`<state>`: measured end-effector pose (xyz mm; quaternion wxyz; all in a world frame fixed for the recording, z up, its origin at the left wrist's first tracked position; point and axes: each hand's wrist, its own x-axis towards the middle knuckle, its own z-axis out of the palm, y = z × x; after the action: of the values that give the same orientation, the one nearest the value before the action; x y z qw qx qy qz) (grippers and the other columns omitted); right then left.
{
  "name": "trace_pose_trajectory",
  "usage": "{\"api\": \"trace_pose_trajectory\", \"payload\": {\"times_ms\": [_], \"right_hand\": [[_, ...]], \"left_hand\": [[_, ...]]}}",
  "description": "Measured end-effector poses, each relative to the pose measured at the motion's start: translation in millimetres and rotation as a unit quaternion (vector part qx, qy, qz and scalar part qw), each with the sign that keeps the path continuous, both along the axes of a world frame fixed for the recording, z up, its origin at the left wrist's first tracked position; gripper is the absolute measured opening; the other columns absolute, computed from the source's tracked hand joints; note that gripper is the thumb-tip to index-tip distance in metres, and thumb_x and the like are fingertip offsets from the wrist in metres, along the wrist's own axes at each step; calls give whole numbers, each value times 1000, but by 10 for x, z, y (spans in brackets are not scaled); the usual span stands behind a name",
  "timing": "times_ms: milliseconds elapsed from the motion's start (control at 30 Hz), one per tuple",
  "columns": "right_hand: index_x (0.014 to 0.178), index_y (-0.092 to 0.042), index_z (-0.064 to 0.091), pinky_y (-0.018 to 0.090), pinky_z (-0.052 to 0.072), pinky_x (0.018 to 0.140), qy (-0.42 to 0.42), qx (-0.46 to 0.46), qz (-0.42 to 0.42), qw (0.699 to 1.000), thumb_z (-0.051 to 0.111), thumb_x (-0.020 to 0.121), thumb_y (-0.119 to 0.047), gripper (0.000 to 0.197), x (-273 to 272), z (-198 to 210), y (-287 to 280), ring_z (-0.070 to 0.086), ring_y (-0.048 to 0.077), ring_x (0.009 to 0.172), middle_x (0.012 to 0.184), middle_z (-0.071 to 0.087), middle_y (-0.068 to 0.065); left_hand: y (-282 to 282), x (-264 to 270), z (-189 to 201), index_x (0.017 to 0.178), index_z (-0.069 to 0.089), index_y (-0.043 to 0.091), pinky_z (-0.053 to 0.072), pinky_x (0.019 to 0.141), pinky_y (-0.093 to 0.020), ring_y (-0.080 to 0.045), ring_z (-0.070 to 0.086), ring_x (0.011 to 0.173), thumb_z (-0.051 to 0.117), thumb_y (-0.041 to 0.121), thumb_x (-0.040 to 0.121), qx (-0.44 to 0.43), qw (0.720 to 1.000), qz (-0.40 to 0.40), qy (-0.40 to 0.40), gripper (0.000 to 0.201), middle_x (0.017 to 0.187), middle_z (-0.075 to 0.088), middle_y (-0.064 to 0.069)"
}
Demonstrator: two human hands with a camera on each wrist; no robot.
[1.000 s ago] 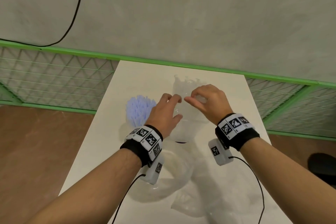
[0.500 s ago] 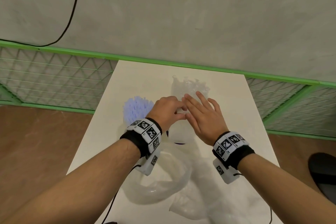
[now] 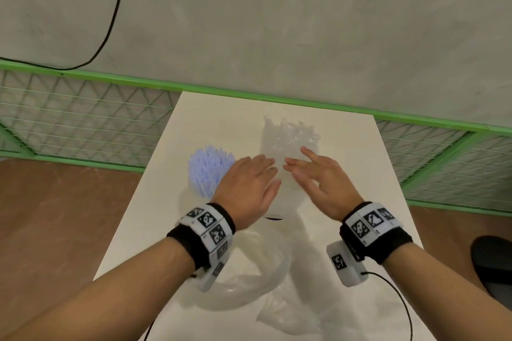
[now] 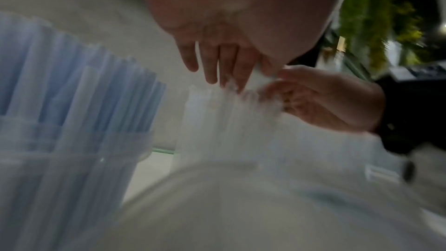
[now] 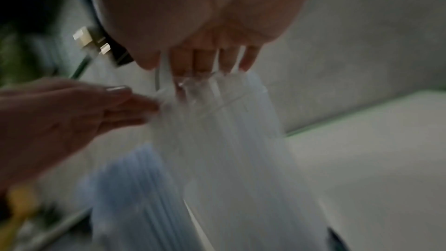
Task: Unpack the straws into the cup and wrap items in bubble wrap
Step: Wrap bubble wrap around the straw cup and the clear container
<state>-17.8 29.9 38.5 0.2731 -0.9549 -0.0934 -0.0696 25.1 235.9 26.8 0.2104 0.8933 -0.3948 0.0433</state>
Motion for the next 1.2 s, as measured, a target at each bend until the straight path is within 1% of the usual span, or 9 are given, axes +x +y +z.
{"api": "trace_pose_trajectory", "payload": {"times_ms": [100, 267, 467, 567, 633, 767, 933, 1067, 1200], "right_hand": [[113, -24, 71, 45, 36, 109, -103, 35, -61, 992, 34, 99, -46, 45, 192, 82, -15, 46, 13, 131, 133, 61, -9], [153, -30, 22, 51, 16, 116, 58, -112, -68, 990, 22, 102, -50, 55, 396, -45, 134, 7, 16, 150, 161, 15, -14], [112, -36, 70, 46, 23, 115, -70, 115, -96, 986, 53, 88, -47, 31, 376, -71, 6, 33, 15, 142, 144, 48, -17], [125, -32, 60, 42, 23, 108, -89, 123, -207, 966, 53, 92, -35, 33, 478, -24, 3, 30, 17, 139, 152, 36, -12], [143, -28, 41, 46, 19, 115, 11, 137, -242, 961, 51, 97, -34, 48, 593, -26, 6, 20, 19, 145, 160, 21, -5], [155, -18, 14, 33, 11, 121, 136, 221, -173, 950, 47, 101, -28, 65, 774, -68, 52, 12, 14, 149, 162, 13, -1], [143, -37, 44, 29, 25, 117, 92, 272, -163, 944, 56, 96, -22, 51, 752, -116, -45, 33, 5, 139, 152, 39, -12], [132, -27, 59, 16, 32, 103, 23, 252, -206, 945, 58, 90, -12, 44, 757, -73, -11, 48, 10, 128, 138, 56, -7], [154, -18, 22, 35, 13, 117, 97, 105, -206, 968, 46, 100, -33, 60, 863, -20, 55, 12, 26, 149, 162, 17, 6]], "left_hand": [[-116, 216, 109, 122, 63, 12, 46, 98, -45, -33, 58, 113, 34, 35, 99, -115, 990, 72, 41, 44, 130, 56, -12], [-390, 446, 109, 154, 27, 28, 17, 122, -41, -30, 18, 149, 29, 29, 107, -38, 985, 78, 150, 47, 164, 8, -12], [-449, 629, 62, 153, 26, 27, 25, 119, -41, -33, 24, 147, 32, 39, 105, -28, 970, 129, 202, 50, 165, 0, -11], [-532, 723, 109, 153, 23, 34, 27, 118, -42, -35, 29, 144, 32, 47, 103, -33, 957, 151, 245, 52, 165, -3, -9], [-585, 788, 137, 154, 20, 33, 25, 119, -43, -34, 28, 145, 31, 48, 103, -35, 950, 156, 268, 54, 165, -2, -10], [-691, 843, 141, 154, 20, 13, 15, 122, -39, -26, 16, 150, 33, 22, 104, -12, 964, 115, 240, 53, 164, 10, -13], [-597, 889, 93, 148, 29, 13, 21, 119, -42, -27, 28, 145, 37, 6, 97, -76, 959, 69, 265, 52, 160, 24, -9], [-584, 965, 145, 149, 27, 21, 14, 121, -46, -26, 18, 148, 38, 15, 98, -27, 968, 92, 234, 53, 163, 14, -6], [-640, 948, 193, 156, 14, 18, 0, 123, -45, -17, -7, 152, 29, 30, 104, 61, 986, 102, 113, 55, 165, -11, 2]]}}
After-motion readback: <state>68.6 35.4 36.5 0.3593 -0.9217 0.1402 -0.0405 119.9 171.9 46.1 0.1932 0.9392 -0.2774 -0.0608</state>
